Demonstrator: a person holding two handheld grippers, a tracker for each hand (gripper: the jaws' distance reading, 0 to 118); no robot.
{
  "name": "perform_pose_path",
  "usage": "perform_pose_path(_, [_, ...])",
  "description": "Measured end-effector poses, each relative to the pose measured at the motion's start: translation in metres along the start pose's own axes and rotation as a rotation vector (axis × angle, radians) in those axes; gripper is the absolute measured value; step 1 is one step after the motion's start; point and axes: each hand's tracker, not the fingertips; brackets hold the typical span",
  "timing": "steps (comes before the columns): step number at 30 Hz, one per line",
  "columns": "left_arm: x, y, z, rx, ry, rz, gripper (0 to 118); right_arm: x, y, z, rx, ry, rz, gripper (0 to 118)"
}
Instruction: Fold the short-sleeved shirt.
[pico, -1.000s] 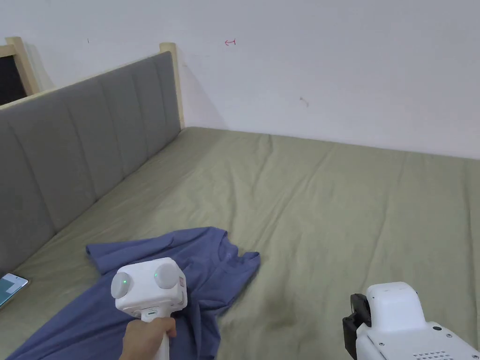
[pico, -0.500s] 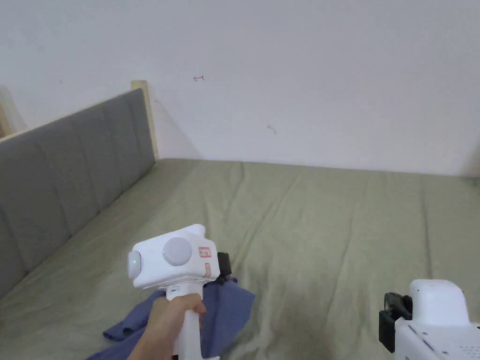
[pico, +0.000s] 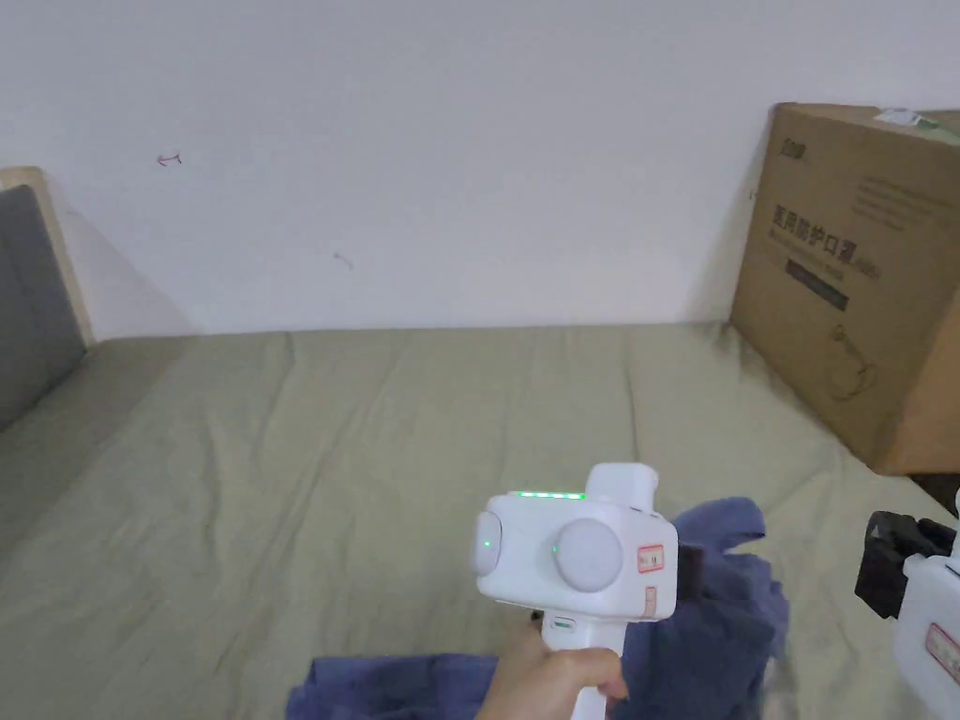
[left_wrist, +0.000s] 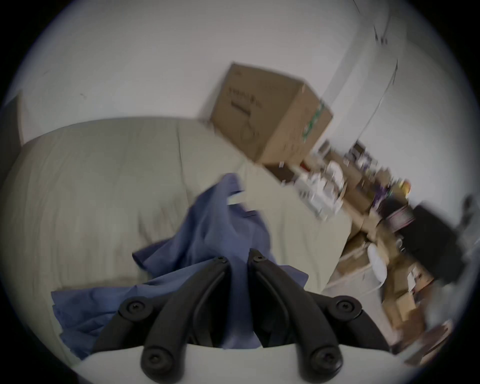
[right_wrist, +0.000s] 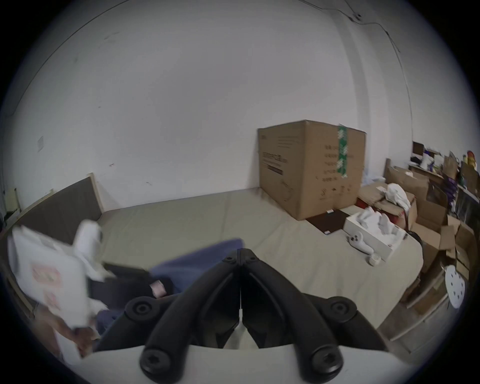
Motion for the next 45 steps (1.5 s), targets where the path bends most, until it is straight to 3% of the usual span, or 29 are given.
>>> perform_pose_path(4, [0.001,-0.046,-0.083,-0.208,0.083,0.003,9,0.018,-0.023,-0.012,-0.078,-0.015,-0.001,0])
perform_pose_path(6, [-0.004,-0.065,-0.105,-0.285,0.126,-0.022,21,0.021,-0.033,-0.019,-0.13,-0.015,0.018,0])
perform_pose_path(8, [-0.007,-0.071,-0.113,-0.326,0.125,-0.032,83,0.022,-0.042,-0.026,-0.16,-0.004,0.023,0])
perform_pose_path(9, [-0.009,-0.072,-0.109,-0.317,0.108,-0.014,108,0.022,-0.045,-0.028,-0.166,0.002,0.022,0])
perform_pose_path(10, [-0.011,-0.07,-0.106,-0.317,0.084,0.007,116,0.021,-0.047,-0.03,-0.177,0.007,0.023,0])
perform_pose_path(16, [-0.019,-0.036,-0.04,-0.14,0.076,0.029,107,0.004,-0.049,-0.038,-0.194,0.06,0.041,0])
perform_pose_path(17, [-0.023,-0.034,-0.025,-0.125,0.086,0.041,98,0.0,-0.049,-0.037,-0.19,0.07,0.052,0])
perform_pose_path(18, [-0.028,-0.035,-0.014,-0.106,0.099,0.045,80,-0.003,-0.049,-0.036,-0.187,0.077,0.059,0])
perform_pose_path(19, [-0.033,-0.038,-0.004,-0.09,0.14,0.05,40,-0.007,-0.049,-0.036,-0.186,0.082,0.059,0])
perform_pose_path(20, [-0.039,-0.046,0.003,-0.092,0.2,0.065,9,-0.01,-0.051,-0.036,-0.186,0.095,0.057,0])
perform_pose_path(21, [-0.046,-0.056,0.01,-0.094,0.263,0.061,0,-0.013,-0.052,-0.036,-0.188,0.107,0.052,0])
perform_pose_path(26, [-0.089,-0.095,0.033,-0.149,0.293,0.182,0,-0.03,-0.065,-0.04,-0.225,0.15,0.064,0])
perform_pose_path(30, [-0.126,-0.085,0.057,-0.128,0.338,0.232,0,-0.04,-0.07,-0.043,-0.249,0.169,0.071,0])
perform_pose_path(31, [-0.138,-0.077,0.062,-0.133,0.352,0.245,11,-0.044,-0.07,-0.042,-0.255,0.174,0.071,0])
perform_pose_path(32, [-0.151,-0.07,0.07,-0.109,0.368,0.279,37,-0.046,-0.07,-0.044,-0.26,0.174,0.073,0])
perform_pose_path(34, [-0.185,-0.059,0.074,-0.095,0.396,0.344,107,-0.047,-0.071,-0.046,-0.265,0.172,0.08,0])
perform_pose_path(40, [-0.277,-0.058,0.041,-0.286,0.548,0.526,100,-0.043,-0.079,-0.059,-0.31,0.152,0.093,0])
perform_pose_path(43, [-0.297,-0.078,0.013,-0.364,0.456,0.575,97,-0.036,-0.084,-0.068,-0.342,0.131,0.088,0])
perform_pose_path(45, [-0.29,-0.086,0.003,-0.34,0.534,0.47,95,-0.031,-0.086,-0.072,-0.355,0.112,0.091,0])
